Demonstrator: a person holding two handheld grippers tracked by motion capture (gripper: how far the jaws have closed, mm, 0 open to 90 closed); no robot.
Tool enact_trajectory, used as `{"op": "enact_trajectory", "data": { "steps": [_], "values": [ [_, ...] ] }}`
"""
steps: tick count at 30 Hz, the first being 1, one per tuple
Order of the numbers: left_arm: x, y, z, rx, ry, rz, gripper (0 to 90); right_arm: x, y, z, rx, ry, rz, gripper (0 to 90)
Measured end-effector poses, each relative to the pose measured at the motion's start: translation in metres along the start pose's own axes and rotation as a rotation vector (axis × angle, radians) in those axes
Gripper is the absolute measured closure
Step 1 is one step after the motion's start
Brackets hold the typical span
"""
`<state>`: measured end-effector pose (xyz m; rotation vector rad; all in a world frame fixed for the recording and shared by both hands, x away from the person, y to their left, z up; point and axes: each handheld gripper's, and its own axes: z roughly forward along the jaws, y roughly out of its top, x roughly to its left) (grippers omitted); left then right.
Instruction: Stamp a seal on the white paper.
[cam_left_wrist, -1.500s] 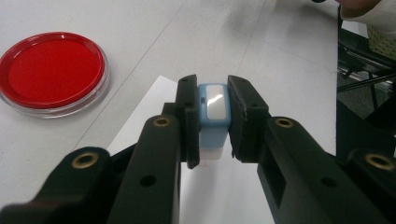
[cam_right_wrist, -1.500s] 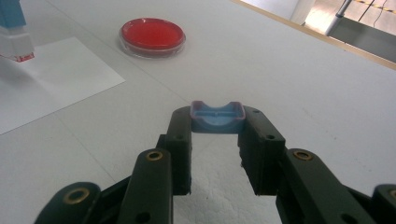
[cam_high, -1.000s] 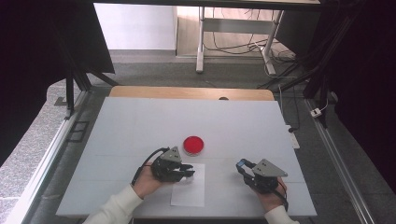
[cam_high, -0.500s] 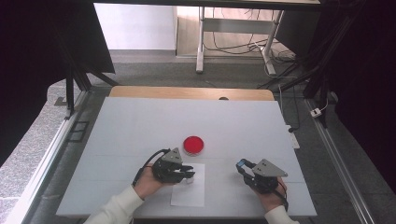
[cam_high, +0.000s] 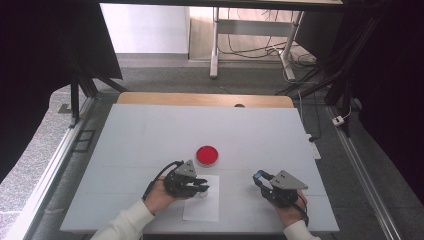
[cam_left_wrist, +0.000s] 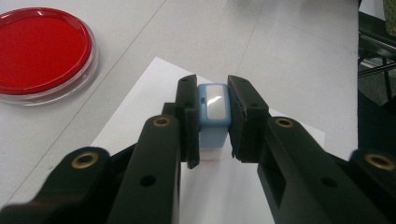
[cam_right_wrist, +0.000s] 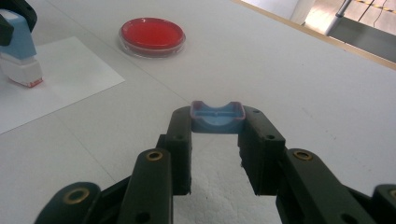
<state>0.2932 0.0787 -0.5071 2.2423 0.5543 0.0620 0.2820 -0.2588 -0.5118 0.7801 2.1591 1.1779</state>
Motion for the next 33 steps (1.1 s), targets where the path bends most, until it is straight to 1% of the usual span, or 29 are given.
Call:
{"op": "enact_trajectory", "data": {
  "steps": [6,10,13,20,23,30,33],
  "values": [
    [0.000,0.000,0.000,0.003,0.001,0.004,74.4,0.000,0.000,0.000,-0.002,0.001,0.001,65.4],
    [-0.005,0.001,0.000,0.019,0.030,0.043,74.4,0.000,0.000,0.000,-0.002,0.002,0.001,65.3],
    [-0.008,0.001,0.001,0.028,0.039,0.059,74.4,0.000,0.000,0.000,0.002,0.000,-0.001,65.4],
    [-0.008,0.001,0.000,0.032,0.035,0.053,74.7,0.000,0.000,0.000,0.002,0.000,-0.001,65.4],
    [-0.009,0.001,0.000,0.039,0.040,0.061,74.9,0.000,0.000,0.000,0.003,0.000,-0.001,65.4],
    [-0.011,0.003,0.003,0.075,0.058,0.085,75.2,0.000,0.000,0.000,0.006,-0.005,-0.004,65.4],
    [-0.011,0.003,0.003,0.083,0.058,0.087,75.4,0.000,0.000,0.000,0.004,-0.001,-0.002,65.4]
  ]
}}
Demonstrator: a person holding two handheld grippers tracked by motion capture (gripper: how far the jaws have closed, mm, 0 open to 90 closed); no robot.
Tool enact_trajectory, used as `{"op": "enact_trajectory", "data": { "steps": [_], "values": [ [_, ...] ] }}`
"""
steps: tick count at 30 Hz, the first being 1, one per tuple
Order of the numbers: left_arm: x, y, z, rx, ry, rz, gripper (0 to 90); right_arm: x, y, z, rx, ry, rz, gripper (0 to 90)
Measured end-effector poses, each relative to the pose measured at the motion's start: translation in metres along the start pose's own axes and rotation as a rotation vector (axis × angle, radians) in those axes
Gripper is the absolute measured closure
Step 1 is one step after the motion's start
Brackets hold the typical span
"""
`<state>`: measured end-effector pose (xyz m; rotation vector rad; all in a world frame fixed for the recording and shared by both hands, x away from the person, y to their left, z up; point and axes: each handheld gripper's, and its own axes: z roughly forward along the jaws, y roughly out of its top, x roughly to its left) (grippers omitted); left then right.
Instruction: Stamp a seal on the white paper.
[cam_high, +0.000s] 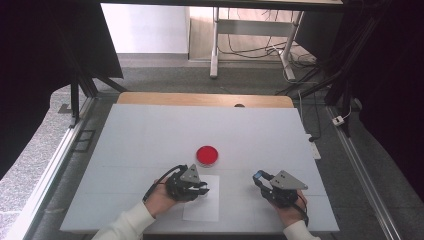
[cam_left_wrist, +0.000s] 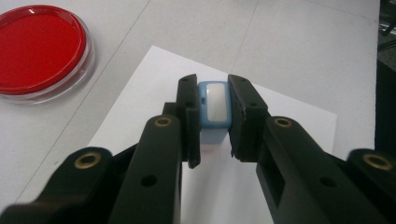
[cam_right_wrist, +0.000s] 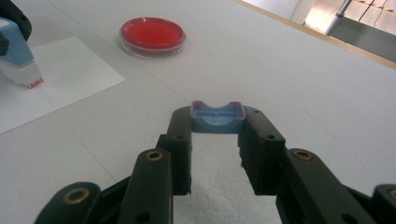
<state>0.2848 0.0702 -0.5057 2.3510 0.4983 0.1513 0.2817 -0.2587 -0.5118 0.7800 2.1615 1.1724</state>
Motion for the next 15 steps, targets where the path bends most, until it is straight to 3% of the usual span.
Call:
{"op": "enact_trajectory", "data": {
  "steps": [15],
  "values": [
    [-0.0040,0.0006,0.0007,0.014,0.022,0.003,75.6,0.0006,0.0000,0.0002,0.000,0.001,-0.003,65.3]
  ]
}}
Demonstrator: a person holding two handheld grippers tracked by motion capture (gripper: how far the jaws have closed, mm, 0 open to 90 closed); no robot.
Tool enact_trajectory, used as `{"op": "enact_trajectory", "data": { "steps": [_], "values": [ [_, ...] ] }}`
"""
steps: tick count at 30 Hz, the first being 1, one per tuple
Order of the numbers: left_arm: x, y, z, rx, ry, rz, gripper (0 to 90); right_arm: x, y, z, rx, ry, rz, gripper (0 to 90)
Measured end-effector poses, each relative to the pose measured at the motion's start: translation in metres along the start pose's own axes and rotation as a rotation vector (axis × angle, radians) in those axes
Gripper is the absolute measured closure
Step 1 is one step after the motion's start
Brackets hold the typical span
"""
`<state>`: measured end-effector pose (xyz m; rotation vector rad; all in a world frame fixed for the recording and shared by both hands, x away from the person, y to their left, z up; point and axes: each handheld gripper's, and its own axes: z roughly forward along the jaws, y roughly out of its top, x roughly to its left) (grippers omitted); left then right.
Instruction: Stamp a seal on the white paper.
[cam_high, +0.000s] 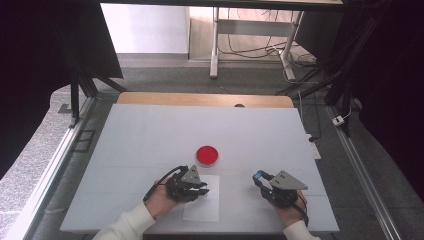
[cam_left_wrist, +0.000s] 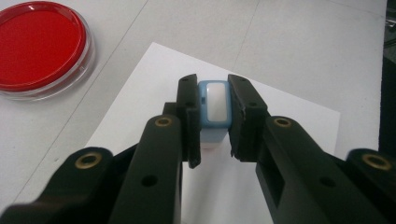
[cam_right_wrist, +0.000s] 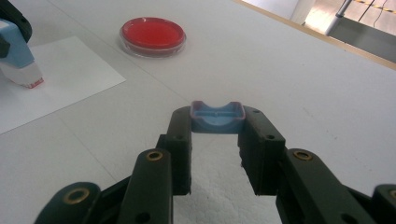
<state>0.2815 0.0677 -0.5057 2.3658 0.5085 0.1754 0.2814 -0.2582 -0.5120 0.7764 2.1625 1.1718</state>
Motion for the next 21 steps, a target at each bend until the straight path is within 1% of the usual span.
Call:
{"op": "enact_trajectory", "data": {
  "steps": [3,6,9,15,17,21],
  "values": [
    [-0.0009,-0.0001,0.0002,0.000,0.007,-0.001,75.7,0.0006,-0.0001,0.0004,-0.006,0.002,0.001,65.4],
    [-0.0005,-0.0005,0.0002,-0.002,0.004,0.002,75.7,0.0009,0.0002,0.0001,-0.002,0.001,-0.001,65.3],
    [-0.0005,-0.0008,0.0002,-0.003,0.003,0.005,75.7,0.0013,0.0005,-0.0003,-0.001,-0.008,-0.003,65.4],
    [-0.0012,-0.0011,0.0003,-0.003,0.007,0.006,75.7,0.0016,0.0004,0.0002,-0.009,-0.002,0.000,65.4],
    [-0.0014,-0.0012,0.0003,-0.004,0.008,0.007,75.8,0.0017,0.0007,-0.0004,-0.001,-0.008,-0.004,65.4],
    [-0.0021,-0.0012,0.0003,-0.002,0.010,0.011,75.8,0.0014,0.0005,-0.0002,-0.005,-0.004,-0.002,65.4]
  ]
}}
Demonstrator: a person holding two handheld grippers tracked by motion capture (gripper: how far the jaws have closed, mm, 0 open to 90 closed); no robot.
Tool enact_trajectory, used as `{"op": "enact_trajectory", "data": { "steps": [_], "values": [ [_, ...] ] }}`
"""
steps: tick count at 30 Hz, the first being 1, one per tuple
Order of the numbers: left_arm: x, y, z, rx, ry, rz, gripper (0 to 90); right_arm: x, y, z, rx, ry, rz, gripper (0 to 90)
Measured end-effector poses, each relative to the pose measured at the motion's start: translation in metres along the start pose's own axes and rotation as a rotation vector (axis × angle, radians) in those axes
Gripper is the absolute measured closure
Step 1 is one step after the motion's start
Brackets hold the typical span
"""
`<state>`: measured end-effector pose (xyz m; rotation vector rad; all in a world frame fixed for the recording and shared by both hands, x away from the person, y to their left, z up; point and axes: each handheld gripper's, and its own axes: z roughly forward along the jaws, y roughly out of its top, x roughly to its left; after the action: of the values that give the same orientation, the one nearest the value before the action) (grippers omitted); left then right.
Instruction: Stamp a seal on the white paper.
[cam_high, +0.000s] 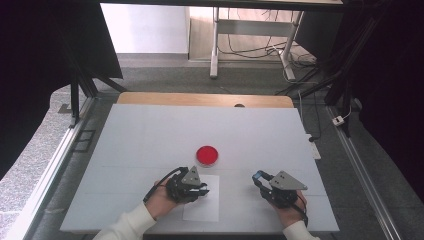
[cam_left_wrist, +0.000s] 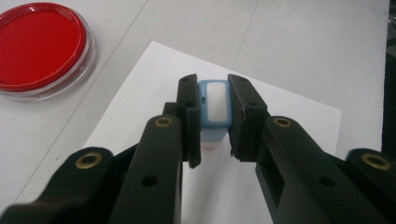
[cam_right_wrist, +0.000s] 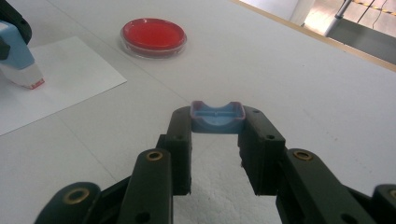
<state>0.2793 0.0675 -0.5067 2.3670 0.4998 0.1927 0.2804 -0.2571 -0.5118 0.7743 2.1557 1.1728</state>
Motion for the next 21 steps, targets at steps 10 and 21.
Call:
{"op": "enact_trajectory", "data": {
  "steps": [10,21],
  "values": [
    [-0.0003,-0.0015,-0.0001,-0.008,0.003,-0.002,75.8,0.0000,0.0001,-0.0003,0.004,-0.004,-0.001,65.4],
    [-0.0015,-0.0038,-0.0002,-0.019,0.008,-0.004,75.9,0.0005,0.0001,-0.0001,-0.003,0.003,0.001,65.3]
  ]
}}
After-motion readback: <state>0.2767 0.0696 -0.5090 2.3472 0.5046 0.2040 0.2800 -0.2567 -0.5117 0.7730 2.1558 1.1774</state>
